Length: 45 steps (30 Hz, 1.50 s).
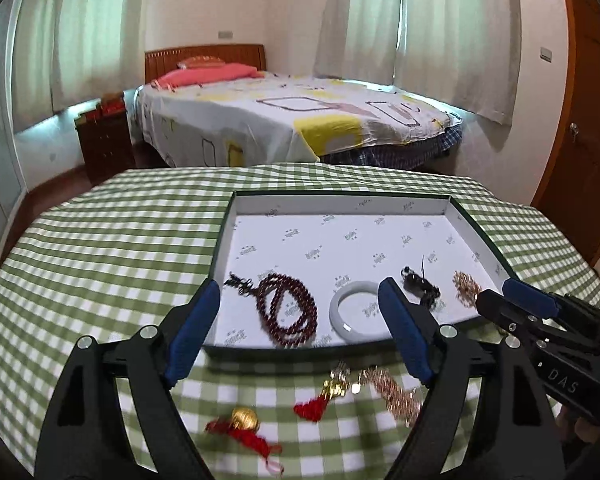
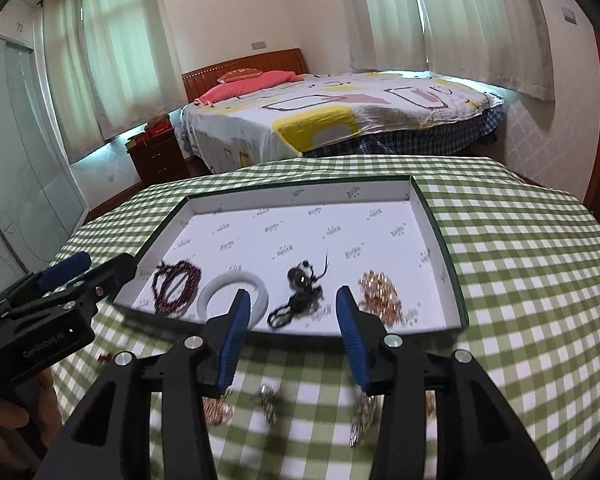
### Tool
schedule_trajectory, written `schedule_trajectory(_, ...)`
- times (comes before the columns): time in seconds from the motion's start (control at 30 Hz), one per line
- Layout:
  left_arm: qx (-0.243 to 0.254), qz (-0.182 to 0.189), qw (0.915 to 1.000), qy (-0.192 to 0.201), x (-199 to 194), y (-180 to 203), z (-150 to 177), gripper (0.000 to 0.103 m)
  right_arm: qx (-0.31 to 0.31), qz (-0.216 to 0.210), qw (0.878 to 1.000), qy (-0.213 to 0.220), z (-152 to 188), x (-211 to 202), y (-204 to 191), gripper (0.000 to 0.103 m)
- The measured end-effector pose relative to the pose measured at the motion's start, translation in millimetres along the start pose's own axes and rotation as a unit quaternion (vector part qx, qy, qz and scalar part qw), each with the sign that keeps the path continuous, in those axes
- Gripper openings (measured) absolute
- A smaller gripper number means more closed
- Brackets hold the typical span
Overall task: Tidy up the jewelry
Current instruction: 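Withdraw both open tools from the box back over the remaining jewelry, then grasp the silver ring with the right tool while the left tool grasps the red tassel with gold coin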
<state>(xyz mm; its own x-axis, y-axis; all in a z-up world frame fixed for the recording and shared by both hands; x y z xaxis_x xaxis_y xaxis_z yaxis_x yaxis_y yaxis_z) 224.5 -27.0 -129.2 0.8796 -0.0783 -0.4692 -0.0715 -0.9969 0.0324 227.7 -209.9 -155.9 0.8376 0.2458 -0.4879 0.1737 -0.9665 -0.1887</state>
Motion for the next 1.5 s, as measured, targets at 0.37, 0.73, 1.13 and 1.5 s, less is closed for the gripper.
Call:
schedule_trajectory(0.37, 0.017, -0.029, 0.9994, 0.000, -48, -1, 45, 0.080, -0.008, 0.002, 1.000, -0.004, 37, -35, -4, 0.045)
schedule_trajectory(0.73, -0.002, -0.044, 0.9987, -0.027, -54, -18, 73, 0.080, -0.014, -0.001, 1.000, -0.022, 60, -33, -9, 0.045)
schedule_trajectory(1.13, -0.012, -0.056, 0.9976, -0.039, -42, -32, 74, 0.080, -0.029, -0.011, 0.998, -0.047, 56, -5, -23, 0.045)
schedule_trajectory(1.5, -0.020, -0.052, 0.9969, -0.055, -32, -34, 76, 0.080, -0.016, -0.020, 0.995, -0.098, 58, 19, -22, 0.033)
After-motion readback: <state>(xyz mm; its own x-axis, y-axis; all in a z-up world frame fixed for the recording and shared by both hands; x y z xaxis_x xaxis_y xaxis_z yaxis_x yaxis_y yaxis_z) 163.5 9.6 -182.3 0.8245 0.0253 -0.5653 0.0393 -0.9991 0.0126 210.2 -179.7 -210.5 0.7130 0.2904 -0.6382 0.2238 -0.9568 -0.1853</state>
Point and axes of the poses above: each gripper's, at about its wrist camera, not at the fingertips, and x roughly the way its jaws point, y to its right, z to its underside, the point moved 1 cm from there along x, roughly the way its jaws point, and after that the axes turned 8 degrees about y, right-handed, at the moved point
